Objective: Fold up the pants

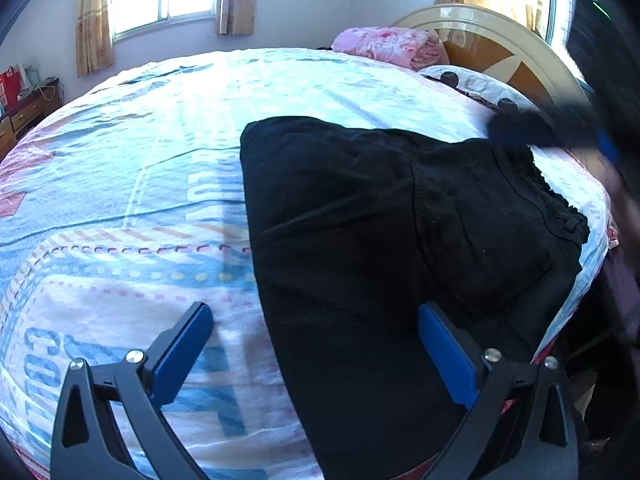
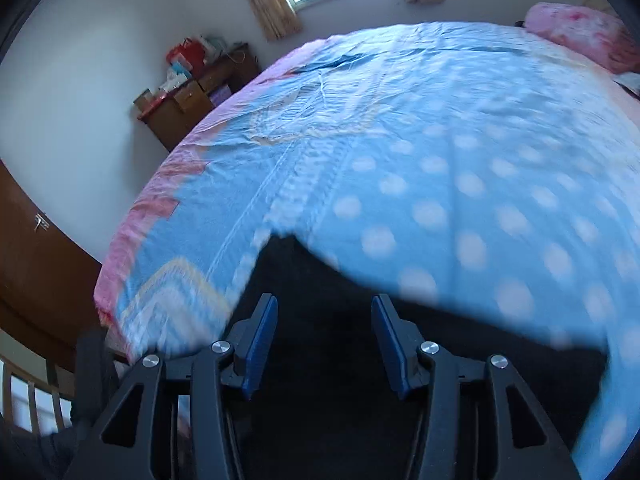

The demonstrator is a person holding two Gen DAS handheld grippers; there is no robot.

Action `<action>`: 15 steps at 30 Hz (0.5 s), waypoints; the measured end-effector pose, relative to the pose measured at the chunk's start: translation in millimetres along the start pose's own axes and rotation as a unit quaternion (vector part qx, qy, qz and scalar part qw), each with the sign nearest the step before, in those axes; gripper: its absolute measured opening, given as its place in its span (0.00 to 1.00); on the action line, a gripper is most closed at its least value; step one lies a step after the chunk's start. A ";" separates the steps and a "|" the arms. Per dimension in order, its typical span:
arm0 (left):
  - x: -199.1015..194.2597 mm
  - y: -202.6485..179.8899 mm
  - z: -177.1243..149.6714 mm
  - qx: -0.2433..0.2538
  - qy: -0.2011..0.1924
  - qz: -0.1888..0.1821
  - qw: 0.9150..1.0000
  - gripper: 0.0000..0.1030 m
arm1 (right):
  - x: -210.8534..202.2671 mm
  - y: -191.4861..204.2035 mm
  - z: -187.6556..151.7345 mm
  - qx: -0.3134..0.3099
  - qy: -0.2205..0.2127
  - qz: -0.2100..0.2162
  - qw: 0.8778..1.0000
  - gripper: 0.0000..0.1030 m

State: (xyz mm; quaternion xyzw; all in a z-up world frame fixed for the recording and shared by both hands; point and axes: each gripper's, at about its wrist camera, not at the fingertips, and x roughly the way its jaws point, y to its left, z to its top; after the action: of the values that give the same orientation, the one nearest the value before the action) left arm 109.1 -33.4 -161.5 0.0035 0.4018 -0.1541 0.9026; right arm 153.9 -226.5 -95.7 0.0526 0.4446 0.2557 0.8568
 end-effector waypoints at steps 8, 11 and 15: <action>3.0 -2.2 -1.8 0.006 0.000 0.006 1.000 1.00 | -22.7 -33.7 -101.8 0.048 -0.002 -0.035 0.998 0.52; 6.6 -5.5 -4.7 0.013 0.002 0.008 1.000 1.00 | -10.3 -44.7 -110.7 0.063 -0.008 -0.026 0.998 0.52; 5.6 -7.2 -2.9 0.009 0.004 0.006 1.000 1.00 | -6.9 -36.6 -113.6 0.034 -0.016 -0.043 0.998 0.52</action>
State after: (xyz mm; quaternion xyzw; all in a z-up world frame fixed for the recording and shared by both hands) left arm 108.5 -41.4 -166.7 0.0146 0.4038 -0.1528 0.9019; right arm 75.3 -277.0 -170.3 0.0664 0.4409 0.2021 0.8720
